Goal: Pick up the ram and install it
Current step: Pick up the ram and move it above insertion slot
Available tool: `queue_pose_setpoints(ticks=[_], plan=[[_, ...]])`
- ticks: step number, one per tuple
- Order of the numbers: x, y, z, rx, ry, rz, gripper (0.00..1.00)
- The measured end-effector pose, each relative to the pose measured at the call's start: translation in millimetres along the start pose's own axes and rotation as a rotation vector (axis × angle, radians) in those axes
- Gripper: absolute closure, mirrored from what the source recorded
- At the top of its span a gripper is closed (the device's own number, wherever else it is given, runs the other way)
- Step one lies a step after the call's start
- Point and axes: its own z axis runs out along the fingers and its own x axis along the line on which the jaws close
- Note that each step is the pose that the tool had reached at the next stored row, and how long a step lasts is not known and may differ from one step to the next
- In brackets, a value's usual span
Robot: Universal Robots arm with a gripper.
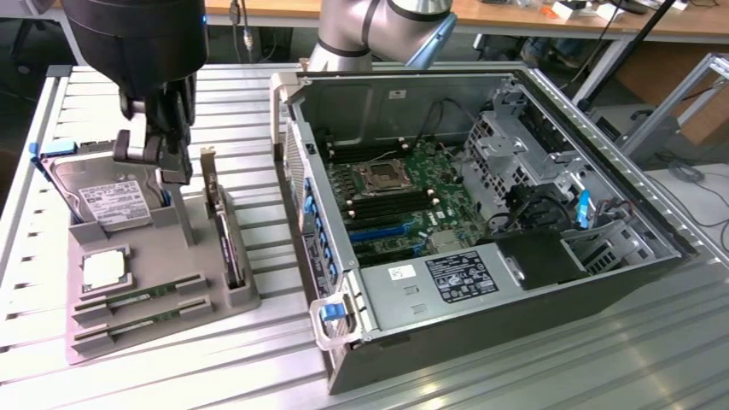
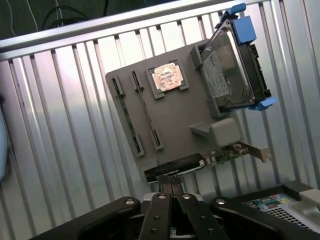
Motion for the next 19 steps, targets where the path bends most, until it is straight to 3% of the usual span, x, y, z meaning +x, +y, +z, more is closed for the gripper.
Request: queue_pose_setpoints(ticks=[8, 10, 19], plan=[[0.0, 0.0, 0.0, -0.0018, 0.003, -0.073, 0.9], [0.0, 0.0, 0.0, -0.003, 0.005, -0.12, 0.9], [0.0, 0.0, 0.0, -0.0052, 0.0088, -0.214, 0.9]])
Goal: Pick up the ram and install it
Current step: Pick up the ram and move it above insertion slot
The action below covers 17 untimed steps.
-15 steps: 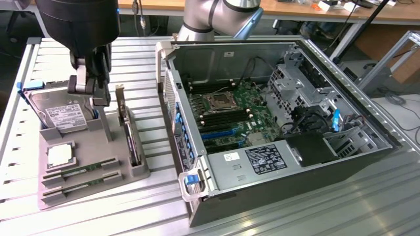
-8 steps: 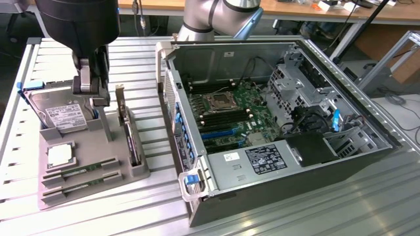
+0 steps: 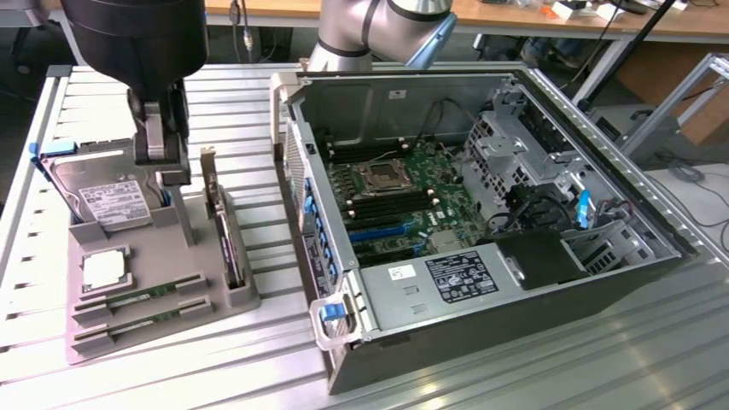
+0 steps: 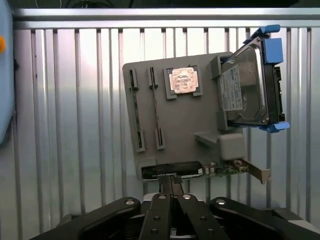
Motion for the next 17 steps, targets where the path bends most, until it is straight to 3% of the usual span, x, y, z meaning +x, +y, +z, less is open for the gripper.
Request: queue_pose_setpoints(ticks=[13, 15, 17], plan=[[0.0, 0.0, -0.1, -0.0038, 0.0063, -0.149, 0.9], [0.0, 0.0, 0.0, -0.0037, 0.0062, -0.147, 0.9], [0.0, 0.0, 0.8, -0.0026, 0.0045, -0.106, 0.9]])
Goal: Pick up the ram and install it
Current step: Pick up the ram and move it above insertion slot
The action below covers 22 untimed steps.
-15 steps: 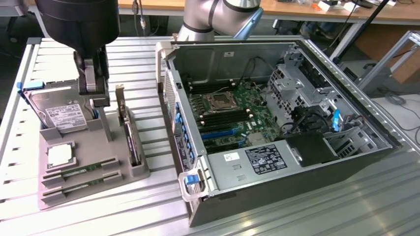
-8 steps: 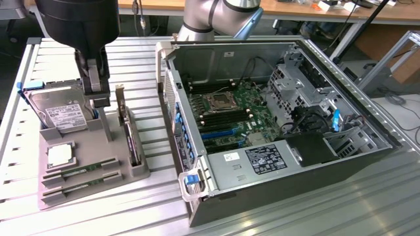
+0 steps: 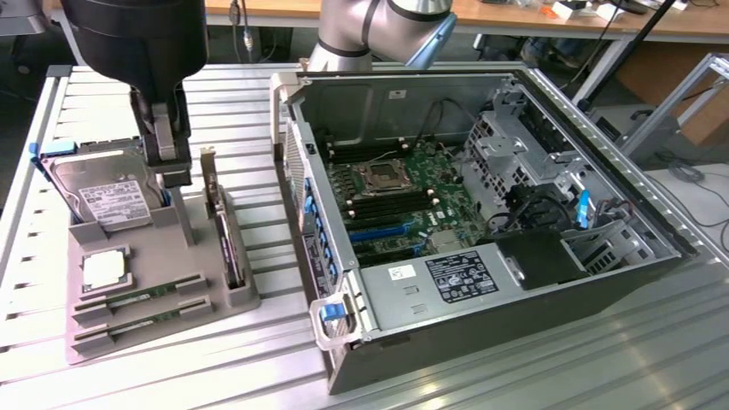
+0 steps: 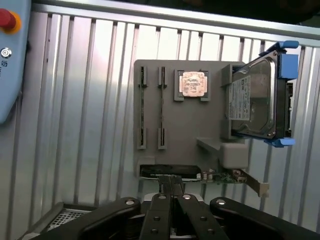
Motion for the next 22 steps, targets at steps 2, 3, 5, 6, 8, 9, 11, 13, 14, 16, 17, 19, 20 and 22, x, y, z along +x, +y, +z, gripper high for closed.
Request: queue_pose_setpoints(ticks=[2, 3, 5, 6, 8, 9, 11, 13, 14, 16, 17, 19, 20, 22], plan=[[0.0, 0.0, 0.4, 0.0004, -0.0007, 0.022, 0.9], [0.0, 0.0, 0.6, 0.0006, -0.0008, 0.029, 0.9], [0.0, -0.1, 1.3, 0.0008, -0.0008, 0.037, 0.9], [0.1, -0.1, 1.7, 0.0009, -0.0008, 0.041, 0.9], [0.1, -0.1, 2.4, 0.0012, -0.001, 0.054, 0.9], [0.1, -0.1, 3.1, 0.0014, -0.0013, 0.06, 0.9], [0.1, -0.2, 5.0, 0.0018, -0.002, 0.08, 0.9], [0.2, -0.3, 7.6, 0.0026, -0.0035, 0.116, 0.9], [0.2, -0.2, 8.1, 0.0029, -0.004, 0.129, 0.9], [-0.1, 2.8, 8.7, 0.0034, -0.0048, 0.146, 0.9], [-0.2, 4.1, 8.9, 0.0034, -0.0049, 0.149, 0.9], [-0.3, 5.7, 9.5, 0.0036, -0.0051, 0.154, 0.9], [-0.6, 8.2, 10.2, 0.0038, -0.0056, 0.166, 0.9], [-0.9, 12.0, 11.0, 0.004, -0.006, 0.176, 0.9]])
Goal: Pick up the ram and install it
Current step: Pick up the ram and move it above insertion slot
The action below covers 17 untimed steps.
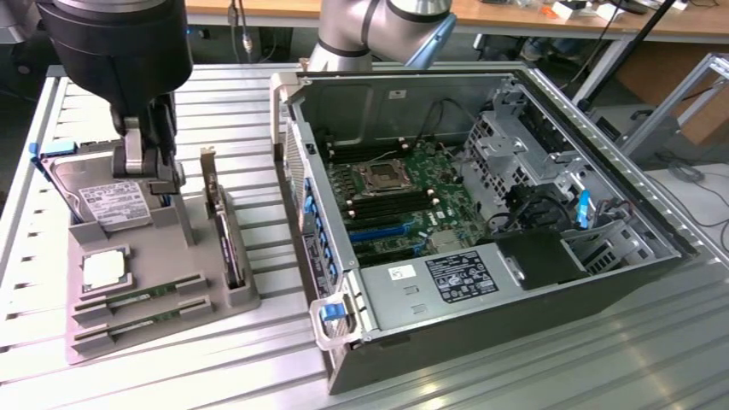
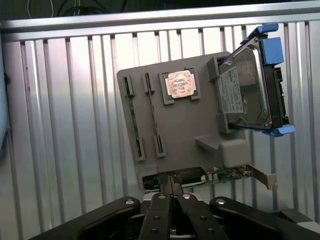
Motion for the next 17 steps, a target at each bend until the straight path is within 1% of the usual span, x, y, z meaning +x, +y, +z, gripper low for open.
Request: queue_pose_setpoints(ticks=[8, 9, 10, 13, 17], plan=[[0.2, 0.4, 0.1, 0.0001, 0.0, 0.0, 0.9], [0.4, 0.4, 0.1, 0.0001, -0.0001, 0.0, 0.89], [0.7, 0.3, 0.1, 0.0001, -0.0001, 0.0, 0.84], [0.8, 0.3, 0.0, 0.0, 0.0001, 0.0, 0.64], [1.0, 1.6, 0.7, 0.0, 0.0, 0.0, 0.64]])
